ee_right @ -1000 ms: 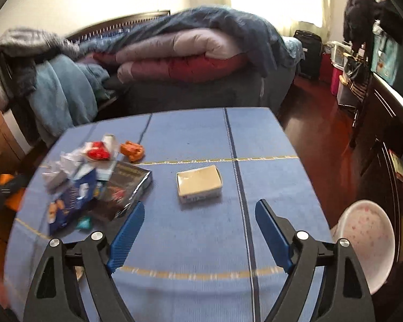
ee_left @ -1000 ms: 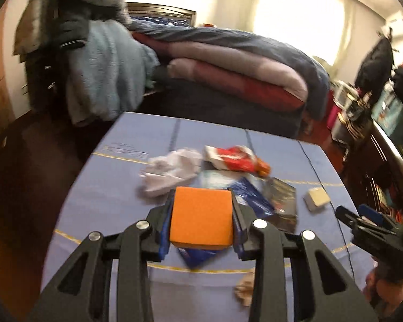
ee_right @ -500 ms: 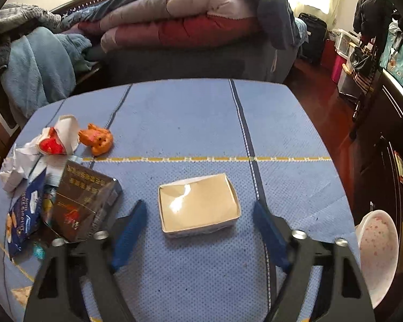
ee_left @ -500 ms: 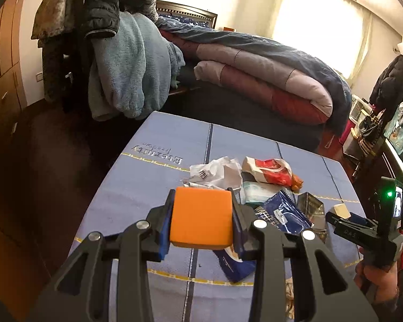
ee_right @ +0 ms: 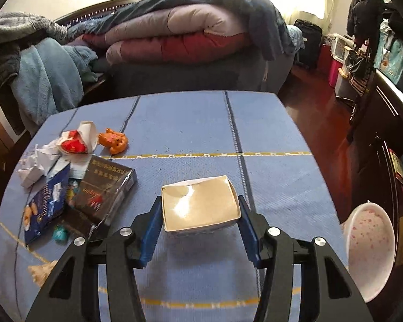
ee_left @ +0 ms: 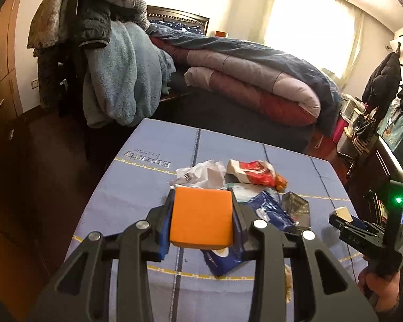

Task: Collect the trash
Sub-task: 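Carry both boxes over the wastebasket and open both tools to drop them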

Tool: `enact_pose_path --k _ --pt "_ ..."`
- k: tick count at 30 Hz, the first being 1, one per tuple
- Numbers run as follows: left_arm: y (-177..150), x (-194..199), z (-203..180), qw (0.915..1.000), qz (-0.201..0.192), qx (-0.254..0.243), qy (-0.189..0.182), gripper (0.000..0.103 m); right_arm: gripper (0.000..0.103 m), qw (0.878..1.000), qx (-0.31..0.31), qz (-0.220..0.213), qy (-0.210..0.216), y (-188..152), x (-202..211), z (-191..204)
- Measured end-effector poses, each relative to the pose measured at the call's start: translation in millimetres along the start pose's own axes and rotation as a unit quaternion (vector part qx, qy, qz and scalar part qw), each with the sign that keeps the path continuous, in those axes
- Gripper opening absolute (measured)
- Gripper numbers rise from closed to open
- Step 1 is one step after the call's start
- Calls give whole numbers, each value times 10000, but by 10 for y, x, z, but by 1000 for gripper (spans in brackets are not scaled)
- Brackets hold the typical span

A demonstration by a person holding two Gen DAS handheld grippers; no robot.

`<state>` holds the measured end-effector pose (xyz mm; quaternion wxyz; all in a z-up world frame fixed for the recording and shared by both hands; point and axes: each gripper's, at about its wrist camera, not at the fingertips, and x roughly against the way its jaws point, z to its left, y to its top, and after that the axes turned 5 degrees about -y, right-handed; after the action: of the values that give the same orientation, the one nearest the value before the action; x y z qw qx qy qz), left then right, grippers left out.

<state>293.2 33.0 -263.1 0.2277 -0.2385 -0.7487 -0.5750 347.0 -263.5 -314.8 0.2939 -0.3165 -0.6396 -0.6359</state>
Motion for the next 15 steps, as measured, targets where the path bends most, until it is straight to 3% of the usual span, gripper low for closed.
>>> enact_pose_path --k 15 --pt "-23 266 -705 9972 -125 -596 -428 36 54 9987 -397 -312 54 -267 634 -474"
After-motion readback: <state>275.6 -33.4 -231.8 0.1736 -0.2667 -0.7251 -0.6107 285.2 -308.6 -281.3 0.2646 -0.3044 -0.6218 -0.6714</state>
